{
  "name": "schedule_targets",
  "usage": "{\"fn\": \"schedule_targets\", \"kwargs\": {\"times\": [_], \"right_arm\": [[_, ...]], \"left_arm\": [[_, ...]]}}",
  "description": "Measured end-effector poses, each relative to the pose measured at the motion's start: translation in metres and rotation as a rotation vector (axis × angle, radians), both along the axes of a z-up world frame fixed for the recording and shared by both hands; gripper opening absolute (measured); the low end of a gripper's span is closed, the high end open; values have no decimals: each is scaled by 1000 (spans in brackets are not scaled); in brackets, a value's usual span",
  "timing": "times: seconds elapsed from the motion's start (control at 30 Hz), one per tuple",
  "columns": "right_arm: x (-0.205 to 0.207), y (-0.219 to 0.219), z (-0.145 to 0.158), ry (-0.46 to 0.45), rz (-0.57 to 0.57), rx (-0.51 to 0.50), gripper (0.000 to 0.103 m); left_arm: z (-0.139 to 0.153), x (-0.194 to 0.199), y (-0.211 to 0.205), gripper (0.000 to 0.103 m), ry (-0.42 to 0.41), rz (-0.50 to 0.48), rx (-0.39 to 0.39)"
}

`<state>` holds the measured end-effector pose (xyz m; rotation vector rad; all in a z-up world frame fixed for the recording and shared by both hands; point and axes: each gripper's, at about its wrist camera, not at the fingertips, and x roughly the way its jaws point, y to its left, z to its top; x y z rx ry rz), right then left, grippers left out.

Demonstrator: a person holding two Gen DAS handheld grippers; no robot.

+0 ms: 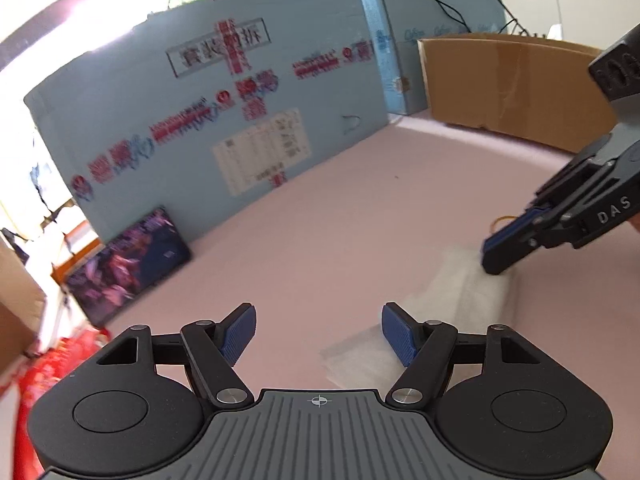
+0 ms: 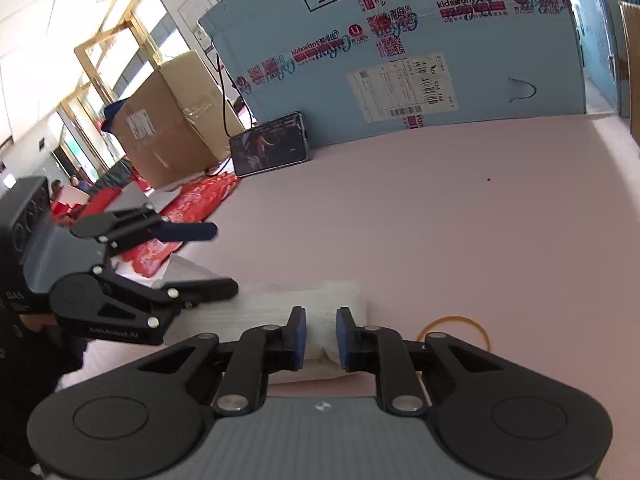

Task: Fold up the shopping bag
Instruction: 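Lower the bundle onto the table with the left gripper and release it, then grasp the orange rubber band from the table with the right gripper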

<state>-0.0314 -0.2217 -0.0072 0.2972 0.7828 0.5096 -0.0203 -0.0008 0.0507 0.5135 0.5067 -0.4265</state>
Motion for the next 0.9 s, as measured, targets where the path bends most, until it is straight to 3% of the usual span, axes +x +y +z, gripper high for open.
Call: {"fn": "schedule_targets", "kwargs": {"times": [0.03, 0.13, 0.17, 0.23, 0.3, 0.4, 0.5, 0.63, 0.73, 0.8, 0.83, 0.87, 0.9], "right_arm": [[-2, 1, 0, 2, -9, -2, 17], [-7, 4, 0, -10, -9, -23, 18], [-8, 5, -1, -17, -6, -29, 18], [-8, 2, -2, -10, -13, -7, 19], [-10, -6, -2, 3, -14, 25, 21], [-20, -29, 5, -16, -47, 10, 21], [-17, -49, 10, -14, -137, -96, 24], [-4, -48, -3, 62, -132, -240, 25], [-3, -33, -5, 33, -85, -335, 31], [-4, -26, -5, 22, -71, -382, 24], [-4, -27, -4, 24, -65, -368, 18], [-4, -29, -3, 29, -60, -345, 1], [-3, -34, -3, 43, -61, -289, 1]], "left_arm": [[8, -9, -6, 70, -48, -10, -6], [-2, -16, -21, 68, -24, -45, -8], [-7, -18, -26, 62, -9, -56, -8], [-16, -21, -35, 42, 19, -78, -7], [-27, -20, -37, 36, 59, -76, -35], [-44, -9, -16, 36, 141, -19, -163], [-47, -9, 0, 36, 168, 1, -264], [-48, -12, 6, 36, 173, 4, -297], [-47, -14, 5, 36, 165, 4, -292], [-47, -14, 6, 36, 166, 4, -296], [-47, -14, 7, 36, 169, 4, -301], [-47, -13, 7, 36, 173, 5, -306], [-47, -12, 8, 36, 177, 6, -312]]}}
